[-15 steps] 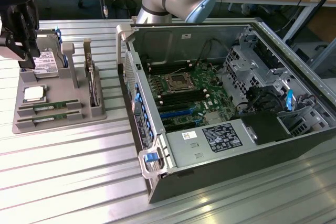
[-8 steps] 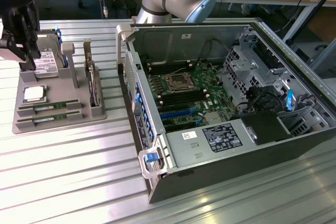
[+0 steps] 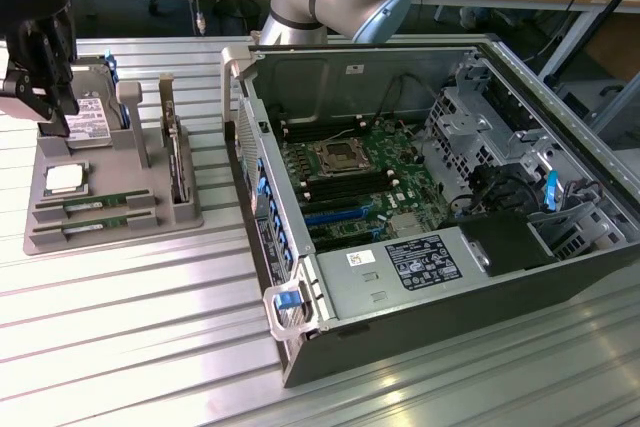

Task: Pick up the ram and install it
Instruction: 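Pick up the ram and move it above insertion slot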

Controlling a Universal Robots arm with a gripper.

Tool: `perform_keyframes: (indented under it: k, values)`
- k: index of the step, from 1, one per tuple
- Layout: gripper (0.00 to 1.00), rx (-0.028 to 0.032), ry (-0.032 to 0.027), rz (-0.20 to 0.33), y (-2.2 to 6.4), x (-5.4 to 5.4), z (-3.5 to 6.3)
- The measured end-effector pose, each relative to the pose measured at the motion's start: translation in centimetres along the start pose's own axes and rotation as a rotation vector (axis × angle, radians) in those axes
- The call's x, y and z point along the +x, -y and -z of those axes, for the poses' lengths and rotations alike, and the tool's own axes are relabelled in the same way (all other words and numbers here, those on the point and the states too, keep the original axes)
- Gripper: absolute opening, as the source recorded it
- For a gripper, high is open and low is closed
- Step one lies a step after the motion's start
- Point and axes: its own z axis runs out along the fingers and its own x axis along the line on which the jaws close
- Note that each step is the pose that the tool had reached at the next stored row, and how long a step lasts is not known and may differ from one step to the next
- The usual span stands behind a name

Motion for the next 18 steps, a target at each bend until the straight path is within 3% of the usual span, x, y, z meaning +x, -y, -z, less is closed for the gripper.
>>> perform_keyframes:
  k: [18]
  values:
    - [0.36,0.0000,0.0000,0.000,0.04,0.02,-0.88]
